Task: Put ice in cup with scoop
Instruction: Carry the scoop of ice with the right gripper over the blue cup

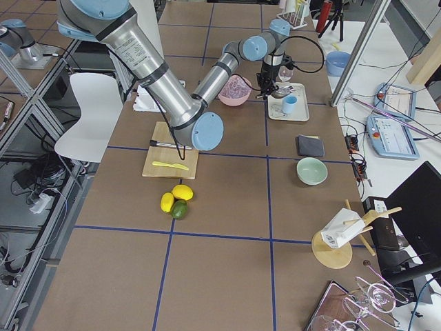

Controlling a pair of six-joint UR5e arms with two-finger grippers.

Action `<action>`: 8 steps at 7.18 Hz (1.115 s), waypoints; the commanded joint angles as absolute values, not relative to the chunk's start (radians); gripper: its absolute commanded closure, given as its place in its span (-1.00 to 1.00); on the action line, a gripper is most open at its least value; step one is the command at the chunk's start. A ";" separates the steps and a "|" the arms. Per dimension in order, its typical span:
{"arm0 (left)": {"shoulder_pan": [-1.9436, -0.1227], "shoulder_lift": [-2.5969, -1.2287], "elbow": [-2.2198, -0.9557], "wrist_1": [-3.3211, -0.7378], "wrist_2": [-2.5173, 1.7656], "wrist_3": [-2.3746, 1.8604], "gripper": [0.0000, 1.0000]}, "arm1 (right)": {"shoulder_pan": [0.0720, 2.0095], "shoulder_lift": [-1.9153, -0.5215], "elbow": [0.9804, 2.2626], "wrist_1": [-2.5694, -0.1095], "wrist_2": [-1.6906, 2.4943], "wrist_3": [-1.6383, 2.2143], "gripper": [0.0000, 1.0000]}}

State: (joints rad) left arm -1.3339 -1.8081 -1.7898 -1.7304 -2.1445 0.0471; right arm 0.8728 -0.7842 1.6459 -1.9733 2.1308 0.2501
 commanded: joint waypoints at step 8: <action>-1.335 -1.801 -1.790 -1.738 -2.145 0.055 -1.00 | 0.830 -0.523 1.409 -2.284 2.066 0.242 1.00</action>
